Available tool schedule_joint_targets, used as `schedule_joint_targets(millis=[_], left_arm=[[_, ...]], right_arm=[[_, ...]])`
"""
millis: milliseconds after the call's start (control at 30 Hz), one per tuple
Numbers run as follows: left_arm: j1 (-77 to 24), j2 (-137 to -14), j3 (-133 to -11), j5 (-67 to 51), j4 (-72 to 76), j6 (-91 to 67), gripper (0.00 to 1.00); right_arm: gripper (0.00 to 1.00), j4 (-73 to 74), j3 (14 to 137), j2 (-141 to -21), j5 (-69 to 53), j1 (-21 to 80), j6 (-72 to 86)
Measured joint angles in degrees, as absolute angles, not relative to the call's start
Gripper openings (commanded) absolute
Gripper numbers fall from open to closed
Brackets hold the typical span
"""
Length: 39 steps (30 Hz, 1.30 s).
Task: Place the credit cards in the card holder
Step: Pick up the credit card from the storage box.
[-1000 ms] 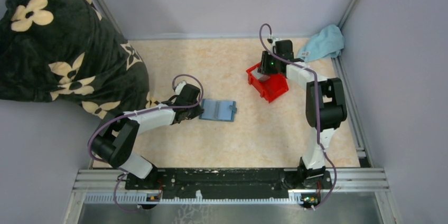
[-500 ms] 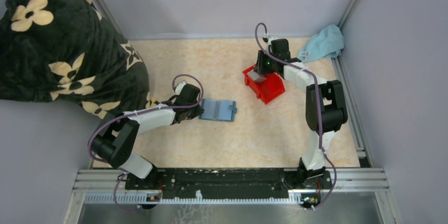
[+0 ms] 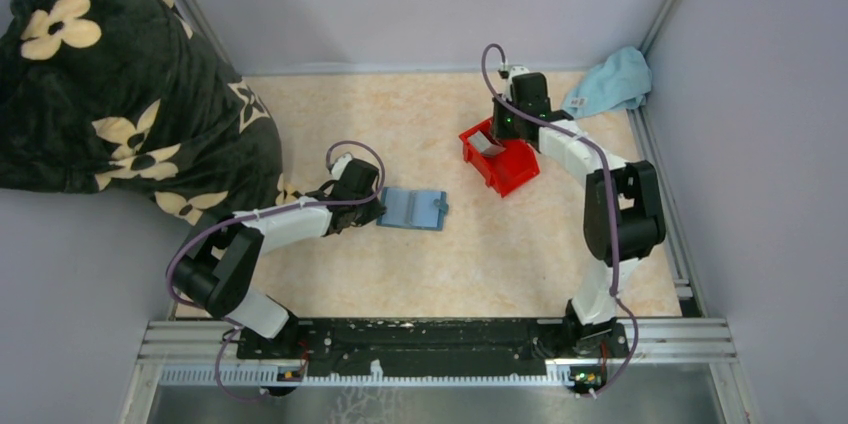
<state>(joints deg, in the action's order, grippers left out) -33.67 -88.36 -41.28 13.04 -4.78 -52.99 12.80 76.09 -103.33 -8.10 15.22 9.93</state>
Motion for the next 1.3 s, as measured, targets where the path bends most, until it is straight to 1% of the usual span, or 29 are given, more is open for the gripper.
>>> schedule_joint_targets(millis=[167,333,500,667,800,1067,1233,1300], left_arm=[[-33.78,-88.18,-41.28,13.06,-4.93,-53.06,0.30],[-34.57,-87.15,-41.28,12.62,-7.16,-53.08,0.34],[-34.79,-85.71,-41.41,12.71,-10.83,-52.82,0.37],[-34.79,-83.68,-42.92,14.00,-14.94,-52.10,0.40],[-34.79,-81.41,-46.19,15.25,-16.88,-50.57,0.47],[-34.79,-78.28,-51.51,16.51,-17.58,-47.05,0.48],[-34.79,-73.45,-50.13,13.19,-15.84,-43.72,0.49],[-34.79,-70.28,-48.42,10.96,-13.54,-41.91,0.52]], right_arm=[[0.00,13.67,76.09,-101.45,-0.62,16.93,7.51],[0.00,14.50,75.66,-99.79,7.33,18.26,5.96],[0.00,14.87,73.36,-98.21,12.45,19.05,5.82],[0.00,15.51,70.70,-94.04,15.55,20.40,5.54],[0.00,15.64,69.25,-88.82,16.95,21.30,5.52],[0.00,17.96,67.75,-77.34,15.53,23.09,6.48],[0.00,21.30,65.47,-71.24,5.37,25.06,8.34],[0.00,22.85,63.96,-69.25,-0.12,25.47,9.19]])
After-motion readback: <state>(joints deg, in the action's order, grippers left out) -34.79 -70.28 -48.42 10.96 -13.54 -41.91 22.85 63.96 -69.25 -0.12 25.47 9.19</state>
